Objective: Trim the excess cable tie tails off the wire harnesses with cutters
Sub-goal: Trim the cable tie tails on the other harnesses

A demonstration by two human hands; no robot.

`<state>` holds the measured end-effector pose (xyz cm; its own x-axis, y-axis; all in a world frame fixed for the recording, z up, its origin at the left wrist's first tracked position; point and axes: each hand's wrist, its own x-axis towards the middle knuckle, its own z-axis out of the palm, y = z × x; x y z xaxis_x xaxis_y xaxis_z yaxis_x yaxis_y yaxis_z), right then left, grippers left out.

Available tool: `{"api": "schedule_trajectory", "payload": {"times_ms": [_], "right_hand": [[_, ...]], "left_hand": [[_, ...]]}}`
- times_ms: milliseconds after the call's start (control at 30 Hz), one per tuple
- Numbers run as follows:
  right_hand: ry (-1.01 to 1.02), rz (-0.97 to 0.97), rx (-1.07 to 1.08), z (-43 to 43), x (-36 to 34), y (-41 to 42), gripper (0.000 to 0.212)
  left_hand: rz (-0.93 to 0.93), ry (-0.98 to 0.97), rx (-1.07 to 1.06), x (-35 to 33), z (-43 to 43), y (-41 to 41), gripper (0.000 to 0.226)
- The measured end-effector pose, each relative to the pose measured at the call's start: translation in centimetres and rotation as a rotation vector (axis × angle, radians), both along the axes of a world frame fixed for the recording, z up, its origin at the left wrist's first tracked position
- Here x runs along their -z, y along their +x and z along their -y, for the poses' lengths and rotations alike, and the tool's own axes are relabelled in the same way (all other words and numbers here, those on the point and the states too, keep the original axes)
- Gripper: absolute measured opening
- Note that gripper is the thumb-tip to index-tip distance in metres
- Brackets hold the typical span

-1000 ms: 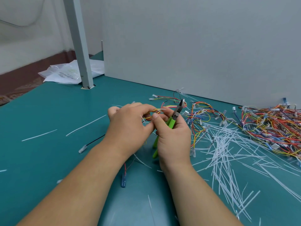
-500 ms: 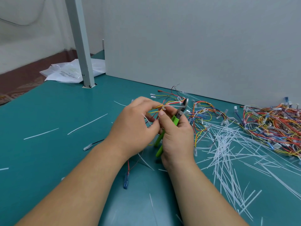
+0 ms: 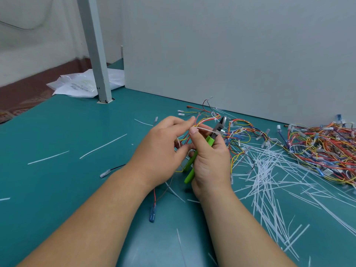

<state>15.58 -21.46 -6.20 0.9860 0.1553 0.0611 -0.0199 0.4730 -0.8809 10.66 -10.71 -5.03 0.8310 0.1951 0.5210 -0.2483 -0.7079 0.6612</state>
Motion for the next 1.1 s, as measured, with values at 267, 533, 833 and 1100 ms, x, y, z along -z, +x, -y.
{"api": "schedule_trajectory", "payload": {"times_ms": [267, 533, 833, 1100], "right_hand": [[0.167, -0.167, -0.016, 0.4, -0.2, 0.6, 0.012], [0.317, -0.295, -0.106, 0.9, -0.4, 1.2, 0.03], [0.309, -0.213, -0.206, 0.7, -0.3, 0.5, 0.004], [0.157, -0.154, -0.255, 0.6, -0.3, 0.2, 0.003]], "left_hand": [[0.109, -0.161, -0.081, -0.5, 0.5, -0.5, 0.076], [0.121, -0.367, -0.14, -1.3, 0.2, -0.2, 0.024], [-0.058, -0.441, 0.141, -0.5, 1.5, -0.3, 0.026], [0.008, -0.624, 0.058, -1.5, 1.6, -0.4, 0.019]]}}
